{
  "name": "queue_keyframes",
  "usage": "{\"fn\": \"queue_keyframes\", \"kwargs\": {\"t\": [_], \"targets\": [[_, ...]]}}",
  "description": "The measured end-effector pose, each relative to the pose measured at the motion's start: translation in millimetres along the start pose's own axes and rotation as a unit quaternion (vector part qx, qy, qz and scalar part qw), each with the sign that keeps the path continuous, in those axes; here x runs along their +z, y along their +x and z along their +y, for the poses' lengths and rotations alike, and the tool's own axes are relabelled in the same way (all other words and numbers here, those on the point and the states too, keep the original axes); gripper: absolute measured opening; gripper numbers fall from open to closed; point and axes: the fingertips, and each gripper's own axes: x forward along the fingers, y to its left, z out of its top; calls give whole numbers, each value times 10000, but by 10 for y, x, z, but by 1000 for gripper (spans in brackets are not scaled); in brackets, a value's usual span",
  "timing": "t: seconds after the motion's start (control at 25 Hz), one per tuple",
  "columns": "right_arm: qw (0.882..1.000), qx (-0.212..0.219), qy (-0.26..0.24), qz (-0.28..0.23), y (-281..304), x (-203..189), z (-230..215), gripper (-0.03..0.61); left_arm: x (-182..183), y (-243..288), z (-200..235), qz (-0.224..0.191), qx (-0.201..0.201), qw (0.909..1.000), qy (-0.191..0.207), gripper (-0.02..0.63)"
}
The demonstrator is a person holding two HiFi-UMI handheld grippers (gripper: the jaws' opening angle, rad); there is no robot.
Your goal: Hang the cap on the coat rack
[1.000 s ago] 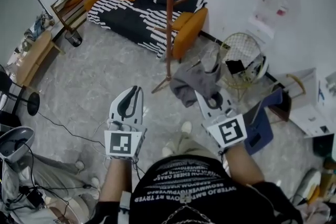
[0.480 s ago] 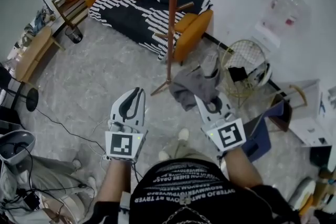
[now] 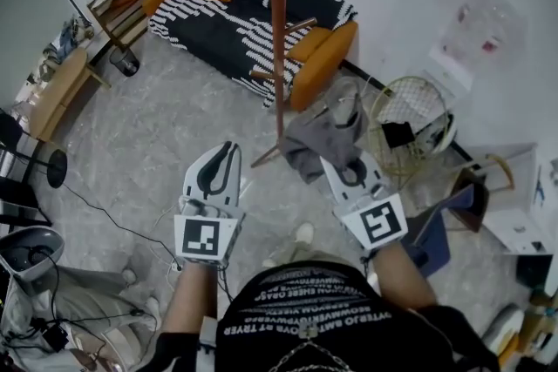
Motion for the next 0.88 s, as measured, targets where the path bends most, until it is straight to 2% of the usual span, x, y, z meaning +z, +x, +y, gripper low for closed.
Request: {"fn": "queue_keyframes", "kwargs": {"t": [0.48,0.88], "targets": [[9980,623,-72,-57,212,-37,-452,15,222,482,-78,-109,393,9991,120,32],[9923,1234,62,103,471,-181,-391,15,209,515,13,63,745,9970,175,32]]}}
